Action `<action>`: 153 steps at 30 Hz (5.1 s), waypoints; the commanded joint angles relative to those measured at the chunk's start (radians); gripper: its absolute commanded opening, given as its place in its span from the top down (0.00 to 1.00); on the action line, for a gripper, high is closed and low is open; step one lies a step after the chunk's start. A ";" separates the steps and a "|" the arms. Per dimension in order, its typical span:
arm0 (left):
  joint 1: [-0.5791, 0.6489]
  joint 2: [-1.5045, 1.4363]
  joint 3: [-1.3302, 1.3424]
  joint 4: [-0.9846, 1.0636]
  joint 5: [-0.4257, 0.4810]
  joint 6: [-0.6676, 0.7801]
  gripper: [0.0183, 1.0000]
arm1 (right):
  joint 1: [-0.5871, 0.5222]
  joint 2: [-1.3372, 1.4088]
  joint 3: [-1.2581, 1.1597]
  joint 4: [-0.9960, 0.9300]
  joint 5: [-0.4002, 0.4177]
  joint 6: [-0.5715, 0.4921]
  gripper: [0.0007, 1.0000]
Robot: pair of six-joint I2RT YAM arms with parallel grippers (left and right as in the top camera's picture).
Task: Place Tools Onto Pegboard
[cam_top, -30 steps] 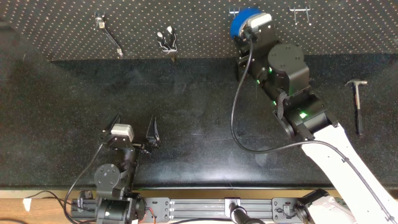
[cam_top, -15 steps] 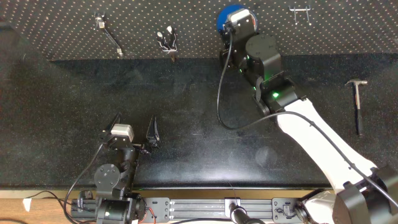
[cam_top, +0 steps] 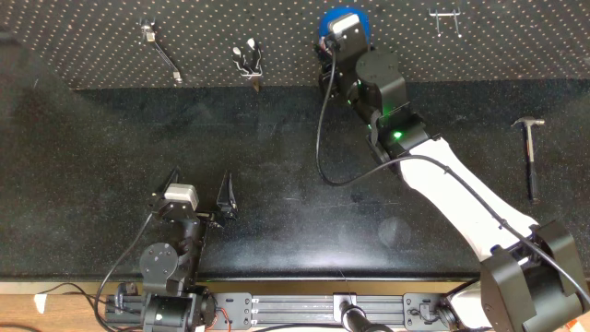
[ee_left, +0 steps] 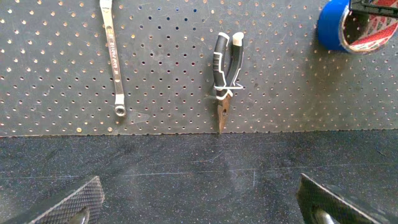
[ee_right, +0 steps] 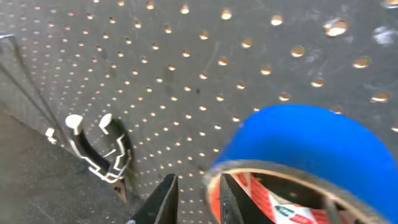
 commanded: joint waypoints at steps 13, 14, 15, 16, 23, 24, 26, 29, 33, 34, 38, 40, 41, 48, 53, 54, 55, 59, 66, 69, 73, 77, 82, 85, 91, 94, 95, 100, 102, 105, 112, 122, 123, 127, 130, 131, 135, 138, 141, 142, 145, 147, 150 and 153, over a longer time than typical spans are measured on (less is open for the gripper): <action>0.002 -0.007 -0.002 -0.006 0.011 0.013 0.00 | -0.058 -0.364 0.016 -0.889 -0.040 -0.006 0.68; 0.002 -0.007 -0.002 -0.006 0.011 0.013 0.00 | -0.081 -0.387 0.016 -0.970 -0.009 -0.005 0.52; 0.002 -0.007 -0.002 -0.006 0.011 0.013 0.00 | -0.116 -0.409 0.016 -1.057 0.034 -0.007 0.23; 0.002 -0.007 -0.002 -0.006 0.011 0.013 0.00 | -0.150 -0.421 0.016 -1.111 0.082 -0.007 0.10; 0.002 -0.007 -0.002 -0.006 0.011 0.013 0.00 | -0.532 -0.417 0.016 -1.270 0.036 -0.166 0.02; 0.002 -0.007 -0.002 -0.006 0.011 0.013 0.00 | -0.640 -0.417 0.016 -1.272 -0.024 -0.255 0.02; 0.002 -0.007 -0.002 -0.006 0.011 0.013 0.00 | -0.806 -0.416 0.016 -1.273 -0.068 -0.346 0.02; 0.002 -0.007 -0.002 -0.006 0.011 0.013 0.00 | -1.018 -0.372 0.015 -1.273 -0.145 -0.484 0.02; 0.002 -0.007 -0.002 -0.006 0.011 0.013 0.00 | -1.160 -0.200 0.015 -1.260 -0.143 -0.640 0.02; 0.002 -0.007 -0.002 -0.006 0.011 0.013 0.00 | -1.173 -0.150 0.015 -1.249 -0.143 -0.670 0.02; 0.002 -0.007 -0.002 -0.006 0.011 0.013 0.00 | -1.179 0.066 0.015 -1.189 -0.135 -0.764 0.02; 0.002 -0.007 -0.002 -0.006 0.011 0.013 0.00 | -1.179 0.131 0.015 -1.173 -0.107 -0.799 0.02; 0.002 -0.007 -0.002 -0.006 0.011 0.013 0.00 | -1.179 0.147 0.015 -1.152 -0.078 -0.799 0.02; 0.002 -0.007 -0.002 -0.006 0.011 0.013 0.00 | -1.179 0.152 0.015 -1.075 -0.015 -0.795 0.02; 0.002 -0.007 -0.002 -0.006 0.011 0.013 0.00 | -1.140 0.152 0.015 -1.056 -0.015 -0.795 0.03; 0.002 -0.007 -0.002 -0.006 0.011 0.013 0.00 | -1.128 0.152 0.015 -1.055 -0.014 -0.795 0.02; 0.002 -0.007 -0.002 -0.006 0.011 0.013 0.00 | -1.115 0.152 0.015 -1.050 -0.015 -0.795 0.02; 0.002 -0.007 -0.002 -0.006 0.011 0.013 0.00 | -1.102 0.152 0.015 -1.042 -0.014 -0.776 0.02; 0.002 -0.007 -0.002 -0.006 0.011 0.013 0.00 | -1.102 0.167 0.015 -1.035 -0.019 -0.769 0.02; 0.002 -0.007 -0.002 -0.006 0.011 0.013 0.00 | -1.102 0.181 0.015 -1.036 -0.019 -0.760 0.02; 0.002 -0.007 -0.002 -0.006 0.011 0.013 0.00 | -1.102 0.181 0.015 -1.034 -0.030 -0.741 0.02; 0.002 -0.007 -0.002 -0.006 0.011 0.013 0.00 | -1.102 0.181 0.015 -1.028 -0.030 -0.723 0.02; 0.002 -0.007 -0.002 -0.006 0.011 0.013 0.00 | -1.102 0.181 0.015 -1.028 -0.031 -0.704 0.44; 0.002 -0.007 -0.002 -0.006 0.011 0.013 0.00 | -1.102 0.181 0.015 -1.032 -0.031 -0.705 0.64; 0.002 -0.007 -0.002 -0.006 0.011 0.013 0.00 | -1.102 0.181 0.015 -1.032 -0.030 -0.705 0.81; 0.002 -0.007 -0.002 -0.006 0.011 0.013 0.00 | -1.102 0.181 0.015 -1.032 -0.031 -0.705 0.81; 0.002 -0.007 -0.002 -0.006 0.011 0.013 0.00 | -1.102 0.181 0.015 -1.032 -0.030 -0.705 0.81; 0.002 -0.007 -0.002 -0.006 0.011 0.013 0.00 | -1.102 0.181 0.015 -1.032 -0.031 -0.705 0.86; 0.002 -0.007 -0.002 -0.006 0.011 0.013 0.00 | -1.102 0.181 0.015 -1.032 -0.031 -0.705 0.88; 0.002 -0.007 -0.002 -0.006 0.011 0.013 0.00 | -1.102 0.181 0.015 -1.032 -0.030 -0.705 0.92; 0.002 -0.007 -0.002 -0.006 0.011 0.013 0.00 | -1.099 0.154 0.015 -1.037 -0.143 -0.682 0.93; 0.002 -0.007 -0.002 -0.006 0.011 0.013 0.00 | -1.064 -0.293 0.015 -1.051 -0.480 -0.539 0.93; 0.002 -0.007 -0.002 -0.006 0.011 0.013 0.00 | -1.050 -0.344 0.015 -1.038 -0.538 -0.520 0.93; 0.002 -0.007 -0.002 -0.006 0.011 0.013 0.00 | -0.958 -0.425 0.015 -0.945 -0.540 -0.344 0.93; 0.002 -0.007 -0.002 -0.006 0.011 0.013 0.00 | -0.824 -0.424 0.015 -0.877 -0.539 -0.319 0.93; 0.002 -0.007 -0.002 -0.006 0.011 0.013 0.00 | -0.785 -0.424 0.015 -0.856 -0.537 -0.319 0.93; 0.002 -0.007 -0.002 -0.006 0.011 0.013 0.01 | -0.692 -0.424 0.015 -0.793 -0.523 -0.296 0.93; 0.002 -0.007 -0.002 -0.006 0.011 0.013 0.00 | -0.649 -0.415 0.015 -0.789 -0.494 -0.289 0.93; 0.002 -0.007 -0.002 -0.006 0.011 0.013 0.00 | -0.627 -0.375 0.015 -0.788 -0.423 -0.274 0.93; 0.002 -0.007 -0.002 -0.006 0.011 0.013 0.00 | -0.627 -0.354 0.015 -0.784 -0.419 -0.274 0.93; 0.002 -0.007 -0.002 -0.006 0.011 0.013 0.01 | -0.627 -0.257 0.015 -0.705 -0.419 -0.267 0.92; 0.002 -0.007 -0.002 -0.006 0.011 0.013 0.00 | -0.627 -0.206 0.015 -0.658 -0.419 -0.251 0.92; 0.002 -0.007 -0.002 -0.006 0.011 0.013 0.00 | -0.625 -0.148 0.015 -0.640 -0.422 -0.251 0.93; 0.002 -0.007 -0.002 -0.006 0.011 0.013 0.00 | -0.625 -0.100 0.015 -0.631 -0.423 -0.251 0.93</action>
